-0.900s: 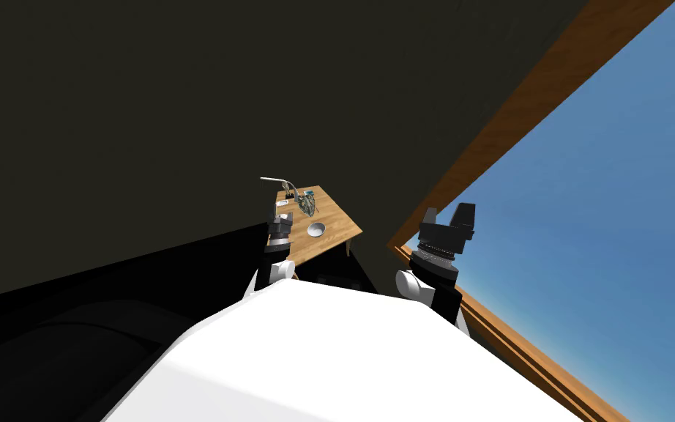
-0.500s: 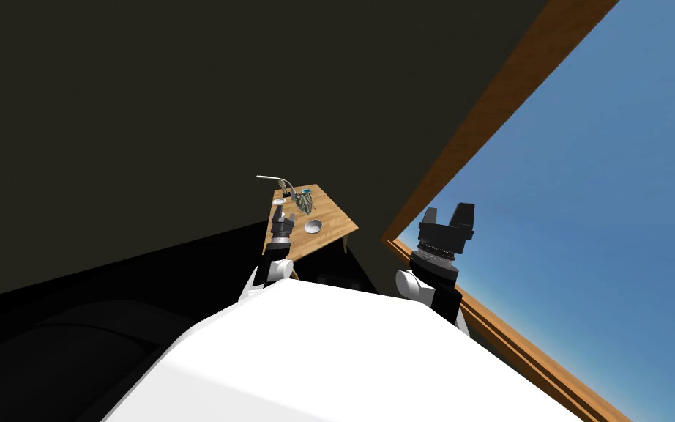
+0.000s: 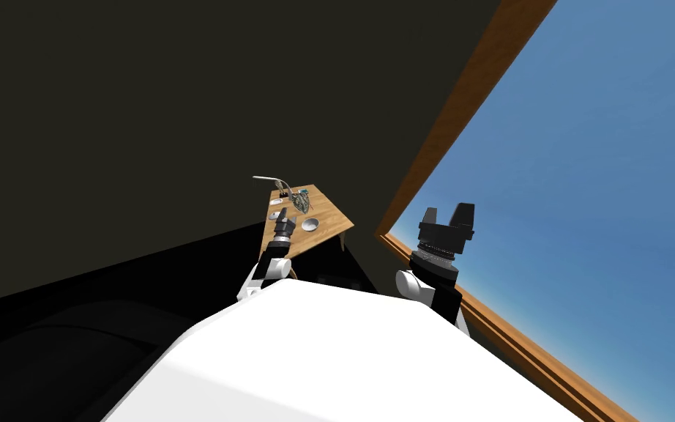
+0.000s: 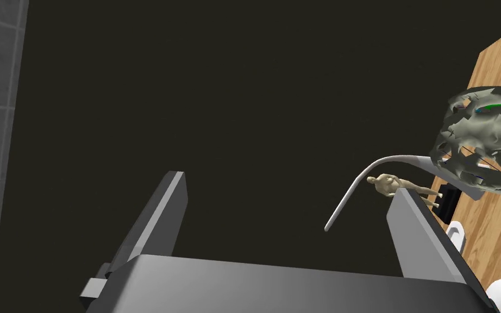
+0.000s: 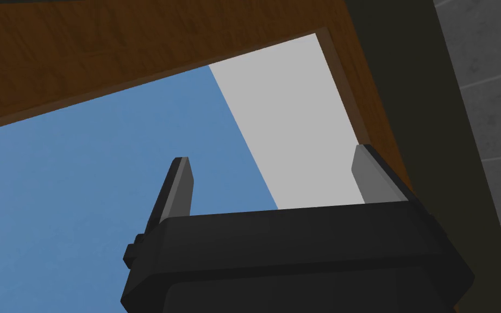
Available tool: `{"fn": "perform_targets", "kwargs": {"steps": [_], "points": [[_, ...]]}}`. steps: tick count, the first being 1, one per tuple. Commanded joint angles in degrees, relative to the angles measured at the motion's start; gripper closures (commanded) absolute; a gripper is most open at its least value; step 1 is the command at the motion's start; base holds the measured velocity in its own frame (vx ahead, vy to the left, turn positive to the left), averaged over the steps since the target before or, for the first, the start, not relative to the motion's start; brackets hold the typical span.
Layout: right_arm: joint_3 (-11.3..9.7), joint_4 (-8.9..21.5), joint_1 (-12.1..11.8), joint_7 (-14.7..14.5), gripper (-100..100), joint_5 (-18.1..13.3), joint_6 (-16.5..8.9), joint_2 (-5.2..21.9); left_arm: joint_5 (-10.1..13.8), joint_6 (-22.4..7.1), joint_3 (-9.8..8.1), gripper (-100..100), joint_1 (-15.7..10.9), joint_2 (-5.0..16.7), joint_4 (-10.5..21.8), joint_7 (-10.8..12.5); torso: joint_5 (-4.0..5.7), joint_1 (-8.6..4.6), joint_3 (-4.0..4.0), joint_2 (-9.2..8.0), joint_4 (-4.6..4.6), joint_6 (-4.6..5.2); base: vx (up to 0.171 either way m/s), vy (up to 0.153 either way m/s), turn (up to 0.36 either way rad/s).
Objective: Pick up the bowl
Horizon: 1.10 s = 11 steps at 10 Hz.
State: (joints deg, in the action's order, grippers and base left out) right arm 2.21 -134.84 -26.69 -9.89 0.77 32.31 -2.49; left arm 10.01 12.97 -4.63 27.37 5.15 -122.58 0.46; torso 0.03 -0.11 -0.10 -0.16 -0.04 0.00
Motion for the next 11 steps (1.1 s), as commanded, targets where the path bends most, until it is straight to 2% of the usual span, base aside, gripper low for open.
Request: {"fn": "perform_targets", "kwargs": {"steps": [1,2,3,4,5,6,7,8,11], "points": [[0.0,0.0,0.0,0.0,0,0.0,0.0,0.0,0.7,-2.9,-0.37,-100,-1.0,0.7,1.0,-0.3,0.0,0.0,0.0,0.0,0.0,0.0,-0.04,-0.034,-0.071],[0.0,0.0,0.0,0.0,0,0.0,0.0,0.0,0.7,-3.2,-0.37,-100,-1.0,0.7,1.0,-0.3,0.0,0.0,0.01,0.0,0.01,0.0,-0.034,-0.032,-0.034],[0.0,0.0,0.0,0.0,0,0.0,0.0,0.0,1.4,-5.4,-0.78,-100,-1.6,1.4,1.9,-0.4,0.0,0.01,0.01,0.02,0.01,-0.01,-0.037,-0.034,-0.069],[0.0,0.0,0.0,0.0,0,0.0,0.0,0.0,1.4,-5.9,-0.78,-100,-1.6,1.4,1.9,-0.4,-0.01,0.01,0.01,0.02,0.01,0.0,-0.033,-0.036,-0.04],[0.0,0.0,0.0,0.0,0,0.0,0.0,0.0,2.0,-8.1,-1.22,-100,-2.3,2.0,2.8,-0.5,0.0,0.0,0.02,0.03,0.01,-0.01,-0.03,-0.054,-0.076],[0.0,0.0,0.0,0.0,0,0.0,0.0,0.0,2.0,-8.8,-1.22,-100,-2.3,2.0,2.8,-0.5,0.01,-0.06,0.03,0.04,0.01,0.01,-0.028,-0.041,-0.039],[0.0,0.0,0.0,0.0,0,0.0,0.0,0.0,2.7,-11.3,-1.69,-100,-3.0,2.5,3.7,-0.6,0.0,-0.02,0.03,0.04,0.01,-0.01,-0.039,-0.041,-0.072],[0.0,0.0,0.0,0.0,0,0.0,0.0,0.0,2.7,-11.9,-1.69,-100,-3.0,2.5,3.7,-0.6,0.0,-0.01,0.02,0.02,0.01,0.0,-0.035,-0.031,-0.042],[0.0,0.0,0.0,0.0,0,0.0,0.0,0.0,4.0,-17.0,-2.72,-100,-4.5,3.5,5.7,-0.9,-0.01,0.04,0.03,0.05,0.01,-0.01,-0.026,-0.031,-0.067]]}}
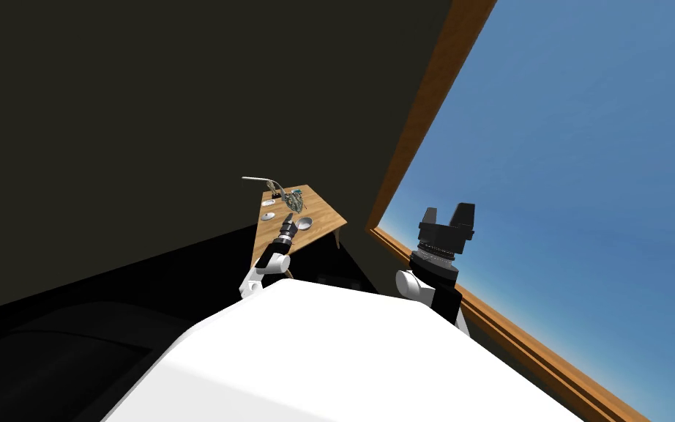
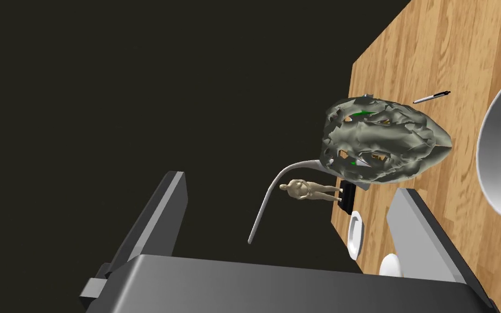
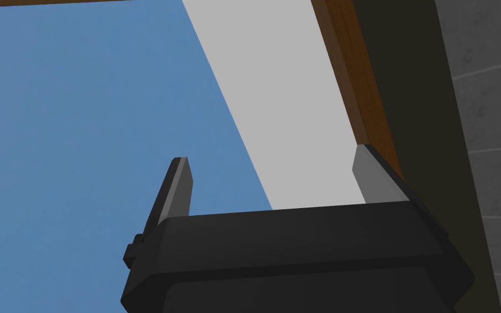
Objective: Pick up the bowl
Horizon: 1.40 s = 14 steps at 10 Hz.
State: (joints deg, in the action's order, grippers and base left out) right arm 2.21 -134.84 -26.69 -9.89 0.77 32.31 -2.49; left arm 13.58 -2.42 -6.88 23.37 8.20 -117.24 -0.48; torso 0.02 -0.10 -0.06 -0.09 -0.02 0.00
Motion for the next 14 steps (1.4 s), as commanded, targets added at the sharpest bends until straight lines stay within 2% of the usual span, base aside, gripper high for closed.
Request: {"fn": "perform_targets", "kwargs": {"steps": [1,4,6,7,8,14], "points": [[0.0,0.0,0.0,0.0,0,0.0,0.0,0.0,0.4,-2.8,-0.47,-100,-0.5,0.4,0.3,0.0,0.0,0.0,0.0,0.0,0.0,0.0,-0.017,-0.033,-0.044],[0.0,0.0,0.0,0.0,0,0.0,0.0,0.0,1.6,-7.9,-1.61,-100,-2.0,1.2,2.5,-0.2,-0.01,0.04,0.01,0.02,0.0,-0.01,-0.017,-0.028,-0.068],[0.0,0.0,0.0,0.0,0,0.0,0.0,0.0,1.6,-9.4,-1.61,-100,-2.0,1.2,2.5,-0.2,-0.01,0.05,0.02,0.04,0.01,-0.02,-0.007,-0.016,-0.019],[0.0,0.0,0.0,0.0,0,0.0,0.0,0.0,2.1,-11.9,-2.22,-100,-2.8,1.6,3.5,-0.3,-0.01,0.09,0.03,0.06,0.01,-0.02,-0.004,-0.018,-0.067],[0.0,0.0,0.0,0.0,0,0.0,0.0,0.0,2.1,-12.8,-2.22,-100,-2.8,1.6,3.5,-0.3,-0.01,0.08,0.04,0.06,0.01,-0.01,-0.004,-0.017,-0.056],[0.0,0.0,0.0,0.0,0,0.0,0.0,0.0,3.4,-22.8,-4.2,-100,-5.2,2.7,6.8,-0.7,-0.01,0.09,0.06,0.12,0.02,-0.01,0.005,-0.017,-0.06]]}}
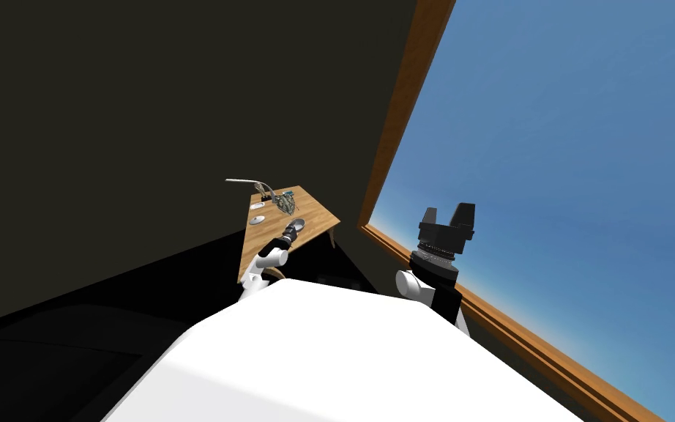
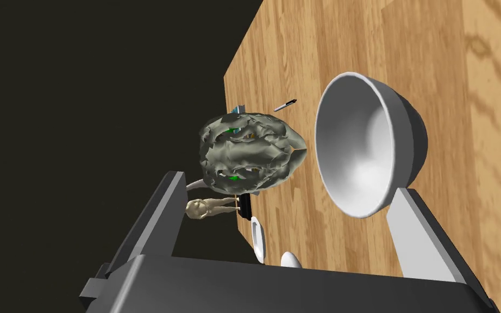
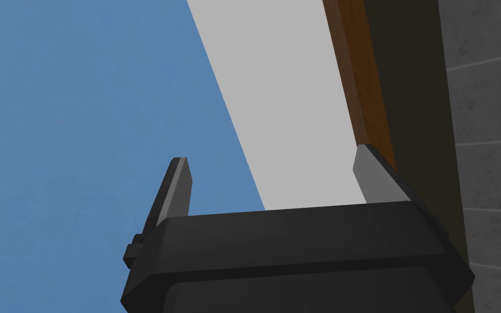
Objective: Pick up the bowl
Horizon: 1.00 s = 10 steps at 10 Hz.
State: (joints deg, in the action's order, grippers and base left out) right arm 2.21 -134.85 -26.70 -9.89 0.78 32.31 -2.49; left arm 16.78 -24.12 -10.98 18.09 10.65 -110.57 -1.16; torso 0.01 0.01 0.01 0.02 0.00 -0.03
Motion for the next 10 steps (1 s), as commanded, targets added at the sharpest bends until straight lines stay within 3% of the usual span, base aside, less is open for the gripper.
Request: {"fn": "perform_targets", "kwargs": {"steps": [1,4,5,10], "points": [[0.0,0.0,0.0,0.0,0,0.0,0.0,0.0,0.5,-2.9,-0.79,-100,-0.7,0.6,1.3,-0.1,0.0,0.0,0.0,0.0,0.0,0.0,0.015,-0.01,-0.067],[0.0,0.0,0.0,0.0,0,0.0,0.0,0.0,0.7,-7.3,-1.49,-100,-1.5,0.9,2.4,-0.2,0.0,0.02,0.03,0.05,0.01,0.01,0.02,-0.003,-0.048],[0.0,0.0,0.0,0.0,0,0.0,0.0,0.0,0.7,-7.6,-1.49,-100,-1.5,0.9,2.4,-0.2,-0.01,0.04,0.02,0.04,0.01,0.0,0.008,0.002,0.003],[0.0,0.0,0.0,0.0,0,0.0,0.0,0.0,1.0,-15.5,-3.65,-100,-3.8,2.1,5.5,-0.4,-0.01,0.07,0.04,0.08,0.02,0.0,0.027,0.005,-0.052]]}}
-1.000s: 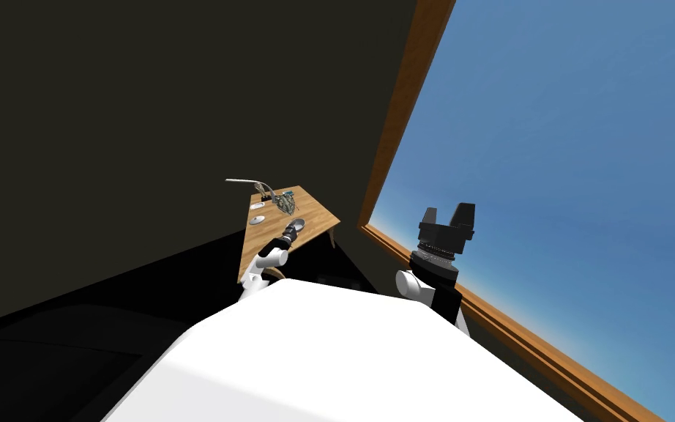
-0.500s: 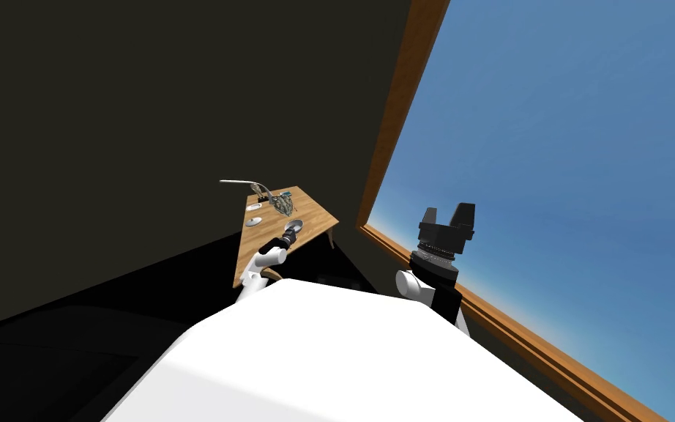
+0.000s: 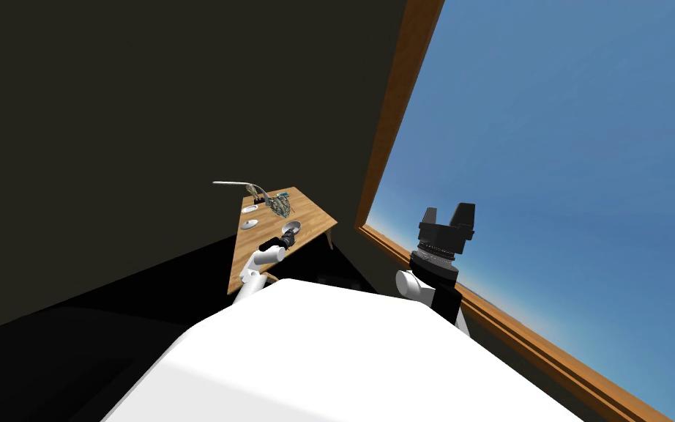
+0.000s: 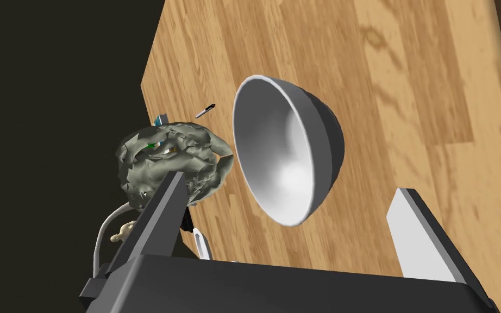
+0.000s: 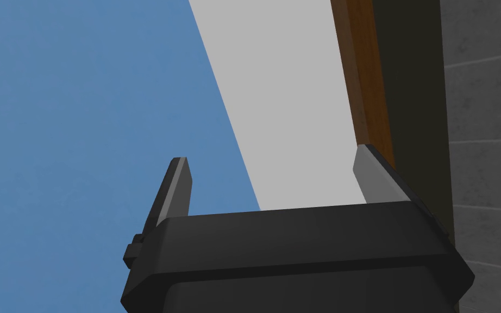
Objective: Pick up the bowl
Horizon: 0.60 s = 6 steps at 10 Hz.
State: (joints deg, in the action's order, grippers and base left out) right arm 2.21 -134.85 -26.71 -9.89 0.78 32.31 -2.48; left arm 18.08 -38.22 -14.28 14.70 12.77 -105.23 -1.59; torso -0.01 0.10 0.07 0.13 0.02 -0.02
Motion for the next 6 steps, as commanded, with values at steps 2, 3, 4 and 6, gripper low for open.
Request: {"fn": "perform_targets", "kwargs": {"steps": [2,3,4,6], "points": [[0.0,0.0,0.0,0.0,0,0.0,0.0,0.0,-0.3,-4.3,-1.07,-100,-1.1,0.3,1.2,0.0,0.0,-0.02,0.0,0.0,0.0,-0.01,0.041,0.011,-0.041],[0.0,0.0,0.0,0.0,0,0.0,0.0,0.0,-0.3,-5.5,-1.07,-100,-1.1,0.3,1.2,0.0,0.0,0.0,0.01,0.02,0.0,0.0,0.033,0.017,-0.032],[0.0,0.0,0.0,0.0,0,0.0,0.0,0.0,-0.3,-7.5,-1.78,-100,-1.8,0.7,2.2,-0.1,0.0,0.01,0.0,-0.01,0.0,-0.01,0.036,0.024,-0.048],[0.0,0.0,0.0,0.0,0,0.0,0.0,0.0,-0.5,-10.4,-2.48,-100,-2.4,1.0,3.2,-0.1,-0.01,0.01,0.0,-0.01,0.0,-0.01,0.041,0.019,-0.039]]}}
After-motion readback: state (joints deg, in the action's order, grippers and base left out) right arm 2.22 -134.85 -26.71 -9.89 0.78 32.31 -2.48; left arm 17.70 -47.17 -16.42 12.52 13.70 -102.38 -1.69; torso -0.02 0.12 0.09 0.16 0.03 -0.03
